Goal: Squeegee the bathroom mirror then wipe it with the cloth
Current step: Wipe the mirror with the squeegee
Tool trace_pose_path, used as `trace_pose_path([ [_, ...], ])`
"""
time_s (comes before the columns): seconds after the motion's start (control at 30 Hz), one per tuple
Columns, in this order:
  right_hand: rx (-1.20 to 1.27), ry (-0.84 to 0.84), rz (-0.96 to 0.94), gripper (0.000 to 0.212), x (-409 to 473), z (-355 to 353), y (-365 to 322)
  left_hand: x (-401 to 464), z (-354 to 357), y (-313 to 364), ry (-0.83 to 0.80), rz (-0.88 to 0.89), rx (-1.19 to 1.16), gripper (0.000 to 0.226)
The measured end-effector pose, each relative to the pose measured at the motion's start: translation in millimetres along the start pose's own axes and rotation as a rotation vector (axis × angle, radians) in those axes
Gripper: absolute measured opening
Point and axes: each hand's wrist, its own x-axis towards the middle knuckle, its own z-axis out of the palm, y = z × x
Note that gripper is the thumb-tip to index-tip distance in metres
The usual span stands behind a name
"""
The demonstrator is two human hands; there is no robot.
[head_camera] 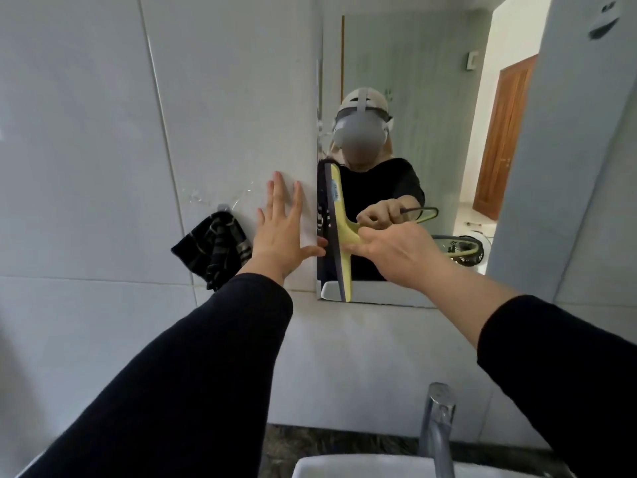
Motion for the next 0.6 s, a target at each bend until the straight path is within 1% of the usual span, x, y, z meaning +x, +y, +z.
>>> trace_pose_path([
  [0.17,0.071,-0.014,0.065,0.053,-21,11,12,-11,5,23,-0.018,-0.093,-0.011,0.123],
  [0.33,0.047,-0.071,0.096,0.054,-58,30,34,-14,19,46,-0.038,-0.142,-0.052,0.130],
  [0.43,0.021,-0.119,0.126,0.060,-88,43,54,-16,25,59,0.007,-0.179,-0.071,0.135],
  [0.53,0.013,-0.139,0.153,0.062,-109,49,70,-20,31,77,0.085,-0.206,-0.043,0.133],
  [0.6,0.019,-0.143,0.157,0.061,-115,51,76,-21,31,94,0.161,-0.159,0.014,0.129],
])
